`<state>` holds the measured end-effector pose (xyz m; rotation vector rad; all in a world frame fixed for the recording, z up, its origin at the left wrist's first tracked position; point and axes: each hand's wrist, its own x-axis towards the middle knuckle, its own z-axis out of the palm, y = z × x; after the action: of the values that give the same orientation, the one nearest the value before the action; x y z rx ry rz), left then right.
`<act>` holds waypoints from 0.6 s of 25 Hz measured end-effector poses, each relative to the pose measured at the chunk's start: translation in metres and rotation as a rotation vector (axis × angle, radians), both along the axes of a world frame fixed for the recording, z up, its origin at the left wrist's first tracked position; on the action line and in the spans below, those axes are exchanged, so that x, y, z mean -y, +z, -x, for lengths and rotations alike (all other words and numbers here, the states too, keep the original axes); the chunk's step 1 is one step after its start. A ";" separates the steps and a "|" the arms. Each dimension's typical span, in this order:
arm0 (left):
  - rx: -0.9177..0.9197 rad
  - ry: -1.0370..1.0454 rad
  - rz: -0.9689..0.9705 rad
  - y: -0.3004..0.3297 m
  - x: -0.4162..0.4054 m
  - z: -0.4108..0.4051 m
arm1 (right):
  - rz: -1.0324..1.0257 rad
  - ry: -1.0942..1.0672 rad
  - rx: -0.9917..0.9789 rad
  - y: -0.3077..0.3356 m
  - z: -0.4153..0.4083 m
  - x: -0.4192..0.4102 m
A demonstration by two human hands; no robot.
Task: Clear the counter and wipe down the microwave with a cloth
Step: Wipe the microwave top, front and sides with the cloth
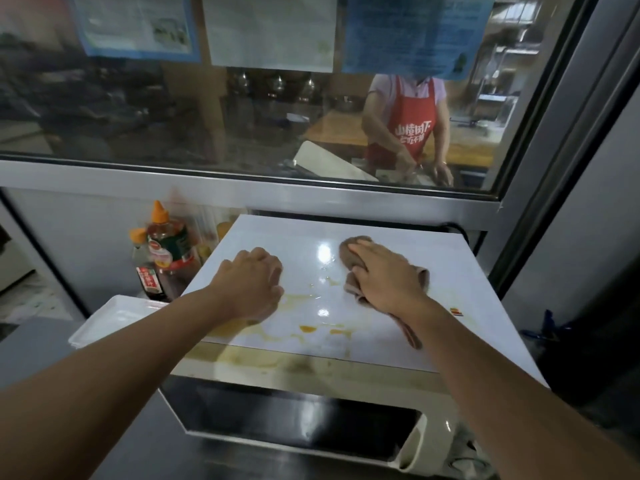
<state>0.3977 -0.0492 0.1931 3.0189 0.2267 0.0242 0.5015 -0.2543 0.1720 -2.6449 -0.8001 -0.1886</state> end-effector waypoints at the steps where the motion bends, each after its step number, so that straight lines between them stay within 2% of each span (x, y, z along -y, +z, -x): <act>1: 0.000 -0.013 0.025 0.001 -0.002 0.000 | -0.022 0.105 -0.003 -0.003 0.012 -0.012; 3: 0.000 -0.036 0.135 0.004 -0.009 0.002 | -0.021 0.318 0.003 -0.012 0.037 -0.022; 5: 0.021 -0.056 0.206 0.007 -0.021 0.008 | -0.078 0.363 -0.091 -0.013 0.037 -0.015; 7: 0.064 -0.049 0.195 0.007 -0.038 0.016 | -0.224 0.187 -0.196 -0.007 0.010 -0.009; 8: 0.085 -0.032 0.195 0.006 -0.046 0.020 | -0.235 0.053 -0.189 -0.004 -0.008 -0.010; 10: 0.110 -0.023 0.180 0.004 -0.060 0.024 | -0.100 -0.150 -0.127 0.003 -0.034 -0.022; 11: 0.113 -0.034 0.179 0.002 -0.065 0.024 | -0.030 -0.173 -0.069 0.004 -0.038 -0.034; 13: 0.118 -0.061 0.187 -0.002 -0.073 0.026 | -0.002 -0.061 -0.015 0.004 -0.024 -0.062; 15: 0.108 -0.098 0.196 -0.006 -0.079 0.027 | -0.057 0.167 -0.052 -0.004 0.005 -0.074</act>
<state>0.3711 0.0296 0.1871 2.8192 0.0660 0.1476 0.4963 -0.1803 0.1684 -2.5042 -0.9777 -0.0966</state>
